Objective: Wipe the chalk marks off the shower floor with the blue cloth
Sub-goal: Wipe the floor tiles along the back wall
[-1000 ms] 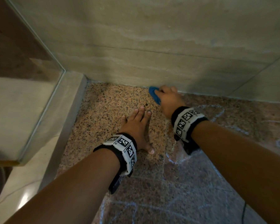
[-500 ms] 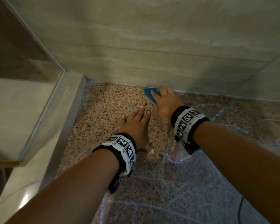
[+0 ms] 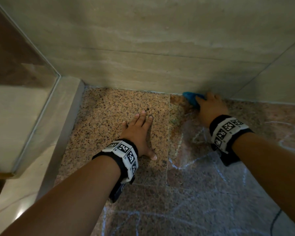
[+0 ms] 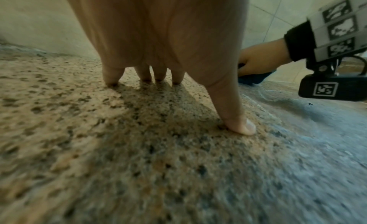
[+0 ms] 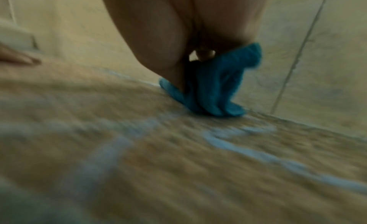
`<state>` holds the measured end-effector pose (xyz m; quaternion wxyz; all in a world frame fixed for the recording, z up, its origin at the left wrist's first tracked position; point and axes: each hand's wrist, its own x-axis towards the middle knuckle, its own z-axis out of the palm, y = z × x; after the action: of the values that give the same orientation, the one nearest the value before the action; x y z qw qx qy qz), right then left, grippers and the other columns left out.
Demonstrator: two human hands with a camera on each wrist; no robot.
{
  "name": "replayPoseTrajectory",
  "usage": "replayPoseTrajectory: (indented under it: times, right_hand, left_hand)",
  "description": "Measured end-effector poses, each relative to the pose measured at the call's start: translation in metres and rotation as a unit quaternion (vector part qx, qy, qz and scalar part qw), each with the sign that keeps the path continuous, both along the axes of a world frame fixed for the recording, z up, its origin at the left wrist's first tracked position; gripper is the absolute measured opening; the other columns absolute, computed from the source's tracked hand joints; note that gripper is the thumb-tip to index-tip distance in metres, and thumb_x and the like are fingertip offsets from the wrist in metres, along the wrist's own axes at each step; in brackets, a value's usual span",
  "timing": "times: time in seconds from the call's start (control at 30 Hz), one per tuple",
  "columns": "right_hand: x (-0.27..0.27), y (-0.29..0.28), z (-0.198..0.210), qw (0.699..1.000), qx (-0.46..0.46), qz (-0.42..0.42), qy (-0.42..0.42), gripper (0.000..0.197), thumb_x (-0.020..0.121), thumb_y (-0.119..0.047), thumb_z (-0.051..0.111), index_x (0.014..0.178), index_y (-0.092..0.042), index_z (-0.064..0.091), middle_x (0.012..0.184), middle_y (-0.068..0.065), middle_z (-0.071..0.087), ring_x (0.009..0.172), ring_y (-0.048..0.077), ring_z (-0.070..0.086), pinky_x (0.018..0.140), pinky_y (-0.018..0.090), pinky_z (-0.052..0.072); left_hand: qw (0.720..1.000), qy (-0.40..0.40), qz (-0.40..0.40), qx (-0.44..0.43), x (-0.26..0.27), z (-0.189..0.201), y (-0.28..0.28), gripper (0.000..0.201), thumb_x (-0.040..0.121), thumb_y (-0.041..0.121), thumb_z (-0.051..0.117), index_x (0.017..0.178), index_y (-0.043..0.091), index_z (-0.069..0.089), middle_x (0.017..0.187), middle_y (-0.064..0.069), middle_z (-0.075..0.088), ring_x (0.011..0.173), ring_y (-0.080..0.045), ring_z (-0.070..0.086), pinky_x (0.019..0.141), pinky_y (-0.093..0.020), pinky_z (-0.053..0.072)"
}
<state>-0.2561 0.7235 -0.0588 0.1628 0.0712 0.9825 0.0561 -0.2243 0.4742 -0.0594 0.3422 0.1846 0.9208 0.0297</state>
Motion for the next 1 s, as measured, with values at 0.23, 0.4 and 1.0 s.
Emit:
replayPoseTrajectory:
  times: [0.23,0.4,1.0]
  right_hand:
    - [-0.005,-0.061,-0.007,0.985,-0.079,0.150,0.034,0.051,0.094,-0.007,0.043,0.143,-0.019,0.034,0.140,0.018,0.027,0.123,0.039,0.029,0.095,0.045,0.040]
    - [-0.008,-0.038,-0.001,0.991,-0.047,0.118,0.031,0.051,0.097,-0.011,0.041,0.145,-0.021,0.029,0.144,0.019,0.024,0.130,0.039,0.027,0.101,0.047,0.037]
    - [-0.036,-0.085,-0.007,0.989,-0.110,0.096,0.039,0.046,0.100,-0.025,0.034,0.146,-0.020,0.029,0.148,0.016,0.022,0.133,0.036,0.024,0.105,0.042,0.031]
  left_hand:
    - [1.000,0.003,-0.002,-0.008,0.000,-0.002,0.000,0.135,0.062,0.067,0.076,0.152,0.027,-0.018,0.158,0.002,-0.027,0.147,-0.021,-0.017,0.118,-0.053,0.000]
    - [1.000,0.007,-0.002,-0.005,0.000,-0.003,-0.001,0.136,0.062,0.067,0.076,0.152,0.027,-0.017,0.158,0.002,-0.026,0.147,-0.021,-0.017,0.118,-0.053,0.000]
    - [1.000,0.002,0.000,0.002,0.000,-0.001,-0.001,0.135,0.062,0.064,0.078,0.152,0.026,-0.016,0.158,0.002,-0.026,0.147,-0.020,-0.019,0.117,-0.053,-0.003]
